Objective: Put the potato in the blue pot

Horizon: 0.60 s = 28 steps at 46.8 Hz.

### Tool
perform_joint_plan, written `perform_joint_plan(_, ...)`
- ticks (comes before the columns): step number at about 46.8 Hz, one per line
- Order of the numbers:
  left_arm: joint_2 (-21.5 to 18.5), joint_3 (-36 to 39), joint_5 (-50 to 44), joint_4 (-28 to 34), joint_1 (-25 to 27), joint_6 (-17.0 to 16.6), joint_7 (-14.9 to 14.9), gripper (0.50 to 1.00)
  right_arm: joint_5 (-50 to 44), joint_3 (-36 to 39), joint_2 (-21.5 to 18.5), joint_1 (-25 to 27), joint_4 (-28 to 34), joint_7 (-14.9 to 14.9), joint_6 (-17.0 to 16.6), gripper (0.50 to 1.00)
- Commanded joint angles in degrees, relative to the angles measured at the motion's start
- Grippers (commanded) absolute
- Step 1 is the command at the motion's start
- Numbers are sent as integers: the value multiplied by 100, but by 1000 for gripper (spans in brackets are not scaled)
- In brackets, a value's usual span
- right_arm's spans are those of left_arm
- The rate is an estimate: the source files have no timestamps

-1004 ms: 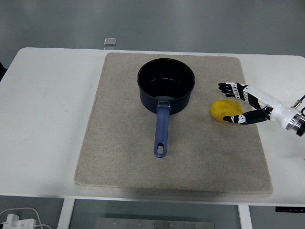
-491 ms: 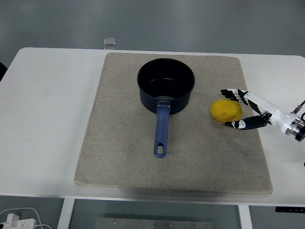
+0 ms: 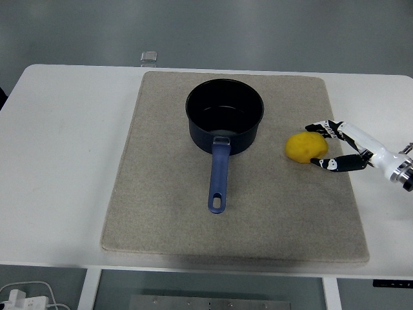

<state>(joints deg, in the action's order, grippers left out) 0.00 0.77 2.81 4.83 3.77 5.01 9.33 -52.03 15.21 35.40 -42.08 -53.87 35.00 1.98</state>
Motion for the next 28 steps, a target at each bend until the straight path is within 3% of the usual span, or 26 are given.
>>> perform_joint_plan(1,0,-6,0,0,-7,0,-1,996,0,-1,-33,25,0,0,4,635)
perform_joint_plan(12,0,-6,0,0,-16,0,-1,996,17,8,-85,34,-9,0,13,500)
perform_joint_plan(28,0,-6,0,0,-25,0,-1,996,184,96,-68,-238,-71,0,-31,500)
